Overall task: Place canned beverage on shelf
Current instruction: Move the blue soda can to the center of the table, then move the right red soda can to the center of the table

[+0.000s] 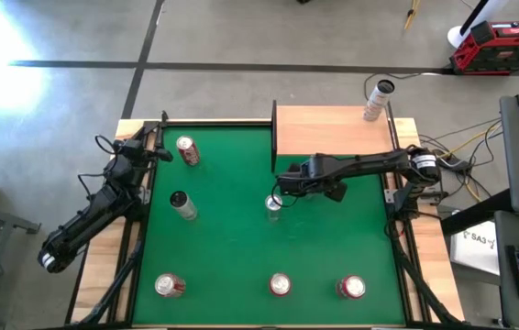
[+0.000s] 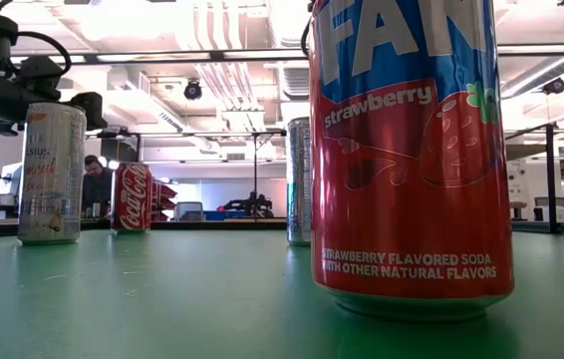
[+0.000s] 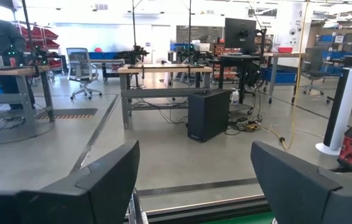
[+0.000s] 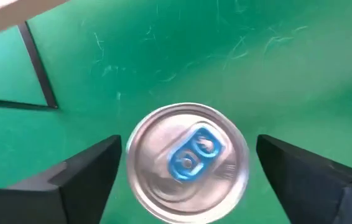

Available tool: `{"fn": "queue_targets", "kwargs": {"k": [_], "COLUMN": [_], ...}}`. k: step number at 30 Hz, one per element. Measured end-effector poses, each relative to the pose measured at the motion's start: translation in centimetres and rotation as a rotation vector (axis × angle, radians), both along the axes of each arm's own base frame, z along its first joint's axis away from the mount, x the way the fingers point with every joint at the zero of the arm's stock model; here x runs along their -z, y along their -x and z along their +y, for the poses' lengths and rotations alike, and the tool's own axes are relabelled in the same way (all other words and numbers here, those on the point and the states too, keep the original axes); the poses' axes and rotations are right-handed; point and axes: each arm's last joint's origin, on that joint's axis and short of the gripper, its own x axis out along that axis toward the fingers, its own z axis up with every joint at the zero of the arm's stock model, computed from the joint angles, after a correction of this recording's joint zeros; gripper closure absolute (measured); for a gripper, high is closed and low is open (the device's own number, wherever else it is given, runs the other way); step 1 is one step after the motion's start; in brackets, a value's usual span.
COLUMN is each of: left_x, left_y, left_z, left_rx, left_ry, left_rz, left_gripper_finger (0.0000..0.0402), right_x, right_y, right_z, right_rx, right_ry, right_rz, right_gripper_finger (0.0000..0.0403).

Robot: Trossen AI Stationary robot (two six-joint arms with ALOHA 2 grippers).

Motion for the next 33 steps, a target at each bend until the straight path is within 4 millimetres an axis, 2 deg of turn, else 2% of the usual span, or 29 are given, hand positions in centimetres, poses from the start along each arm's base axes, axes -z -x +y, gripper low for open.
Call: {"fn": "queue_targets", "kwargs": {"k": [4,8,12,15,20,23,28,33], "left_x": [0.0,0.0,0.0,0.0,0.0,0.0,0.0,0.0], "left_y": [0.0,0.0,0.0,0.0,0.0,0.0,0.0,0.0], "left_z": [0.0,0.0,0.0,0.0,0.0,0.0,0.0,0.0], "left_rx": [0.000,0.000,0.000,0.000,0.000,0.000,0.000,0.000], "left_ry": [0.000,0.000,0.000,0.000,0.000,0.000,0.000,0.000], "left_rz": [0.000,0.000,0.000,0.000,0.000,0.000,0.000,0.000], "left_gripper_finger": [0.0108,0.0108,0.0108,0.0108,0.0108,0.0108,0.0108,0.0108], "right_x": [-1.6,-3.4,-4.5,-4.8,-4.8,-4.4,-3.4,-2.5], "right_y": [0.3,1.4,3.4,4.8,7.5,8.8,10.1,10.7], "right_z": [1.2,3.3,6.6,9.9,16.0,18.8,22.4,24.7], "right_rx": [-0.128,-0.263,-0.315,-0.296,-0.223,-0.200,-0.205,-0.196], "right_ry": [-0.093,-0.197,-0.260,-0.254,-0.231,-0.222,-0.279,-0.344], "right_rz": [-0.008,0.004,0.062,0.075,0.041,0.025,0.008,-0.010], "right_gripper_finger": [0.0007,0.0004,0.0003,0.0003,0.0003,0.0003,0.0003,0.0003]}}
